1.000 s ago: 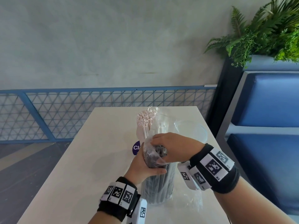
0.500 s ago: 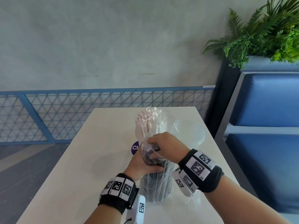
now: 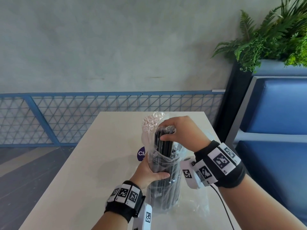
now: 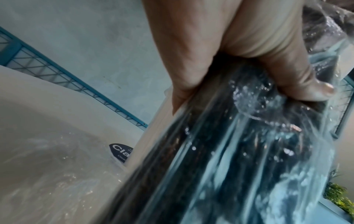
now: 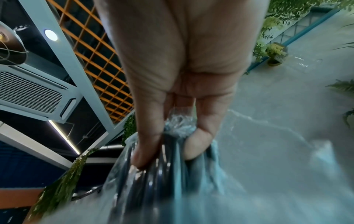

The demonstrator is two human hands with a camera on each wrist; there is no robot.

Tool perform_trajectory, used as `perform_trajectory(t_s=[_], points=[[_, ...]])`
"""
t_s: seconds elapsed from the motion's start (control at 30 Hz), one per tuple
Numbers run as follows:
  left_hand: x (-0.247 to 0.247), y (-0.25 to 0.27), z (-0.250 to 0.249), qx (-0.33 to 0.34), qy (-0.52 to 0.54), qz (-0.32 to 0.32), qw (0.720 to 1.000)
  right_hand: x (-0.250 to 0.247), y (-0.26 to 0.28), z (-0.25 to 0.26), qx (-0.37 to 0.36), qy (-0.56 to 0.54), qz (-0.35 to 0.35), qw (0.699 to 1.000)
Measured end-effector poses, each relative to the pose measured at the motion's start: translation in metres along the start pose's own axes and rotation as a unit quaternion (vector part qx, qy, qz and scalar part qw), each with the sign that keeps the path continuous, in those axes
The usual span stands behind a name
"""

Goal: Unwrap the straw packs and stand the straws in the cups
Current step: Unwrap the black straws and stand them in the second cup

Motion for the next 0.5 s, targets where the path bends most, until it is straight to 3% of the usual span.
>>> perform_trajectory(t_s=[0.1, 0.17, 0.27, 0.33, 0.5], points=[[-0.002, 0.000, 0.001, 0.000, 0.006, -0.006, 1.000, -0.002, -0.002, 0.001, -0.022, -0.030, -0.052, 0.998], [-0.006, -0.001, 0.003, -0.008, 0.014, -0.015, 1.000, 0.006, 0.000, 0.000, -0.035, -0.079, -0.123, 0.989], [-0.011, 0.000, 0.005, -0.015, 0.026, -0.026, 0.999, 0.031, 0.014, -0.006, -0.003, -0.165, -0.209, 0.964], [-0.011, 0.001, 0.004, -0.012, 0.034, -0.025, 0.999, 0.049, 0.021, -0.007, 0.029, -0.209, -0.200, 0.957], [-0.009, 0.005, -0.016, 0.020, 0.048, -0.012, 0.999, 0.063, 0.020, -0.012, 0.083, -0.202, -0.169, 0.961]])
Point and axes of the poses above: each hand's wrist, its own y-axis away from the middle knuckle, its own x-axis out of the palm, z = x × y, the point moved 4 cm from there along -y, towards the middle knuckle, and after that the axes turned 7 degrees about -x, right-handed, at the moved point
